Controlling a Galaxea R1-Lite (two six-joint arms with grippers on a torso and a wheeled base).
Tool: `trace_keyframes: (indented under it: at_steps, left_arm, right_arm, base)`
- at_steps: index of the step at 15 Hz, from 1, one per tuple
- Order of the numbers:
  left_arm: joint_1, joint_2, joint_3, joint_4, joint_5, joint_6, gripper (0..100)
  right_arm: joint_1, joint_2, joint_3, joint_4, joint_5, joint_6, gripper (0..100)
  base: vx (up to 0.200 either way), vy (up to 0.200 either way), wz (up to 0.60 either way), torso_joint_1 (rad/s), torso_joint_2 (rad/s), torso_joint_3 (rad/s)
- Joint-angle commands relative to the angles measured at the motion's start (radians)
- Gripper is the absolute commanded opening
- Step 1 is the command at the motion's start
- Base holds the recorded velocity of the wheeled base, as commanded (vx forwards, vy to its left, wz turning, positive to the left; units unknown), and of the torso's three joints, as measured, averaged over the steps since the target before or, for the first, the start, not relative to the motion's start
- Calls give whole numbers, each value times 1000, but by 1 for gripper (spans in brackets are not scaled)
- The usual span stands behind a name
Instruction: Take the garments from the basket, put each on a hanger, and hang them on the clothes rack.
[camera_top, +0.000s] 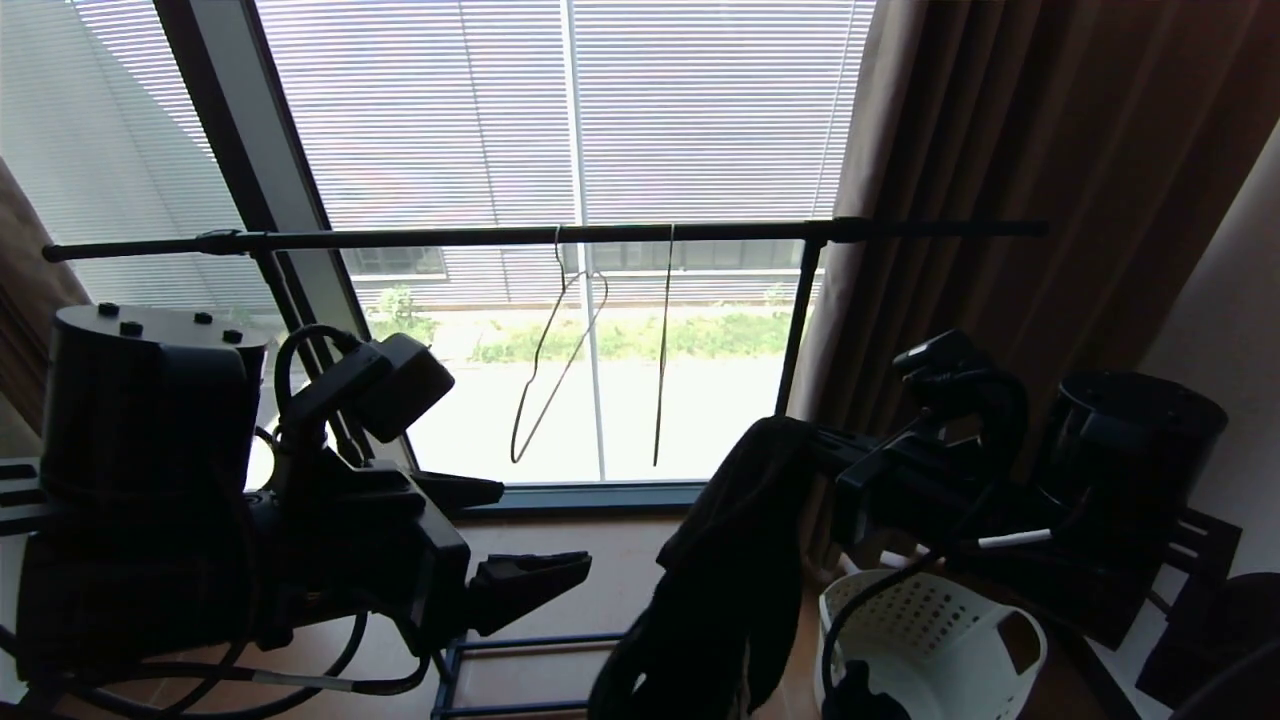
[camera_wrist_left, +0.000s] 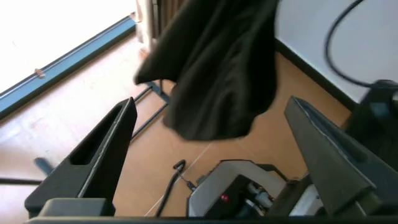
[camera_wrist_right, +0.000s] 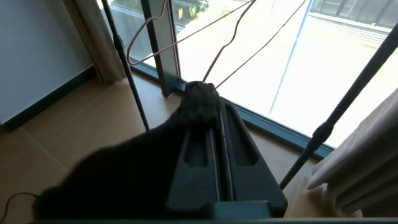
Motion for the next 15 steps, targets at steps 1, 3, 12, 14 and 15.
trace_keyframes:
  at_steps: [1, 3, 12, 14, 15]
  left_arm:
    - [31, -21, 10, -1, 10, 22, 100]
    - [57, -15, 20, -5, 84, 30, 100]
    - [83, 90, 25, -83, 190, 22, 100]
    - [107, 104, 34, -131, 188, 17, 100]
    - [120, 110, 33, -148, 190, 17, 100]
  right_arm:
    - [-31, -54, 8, 6, -1, 2, 0]
    - [-57, -79, 60, 0, -2, 2, 0]
    - [-140, -129, 171, -30, 1, -17, 0]
    - [-143, -129, 171, -30, 1, -17, 0]
    - [-144, -128, 171, -31, 1, -17, 0]
  base:
    - [0, 0, 0, 0, 0, 0]
    - [0, 0, 0, 0, 0, 0]
    - [133, 0, 0, 2, 3, 3]
    - [0, 0, 0, 0, 0, 0]
    - [0, 0, 0, 0, 0, 0]
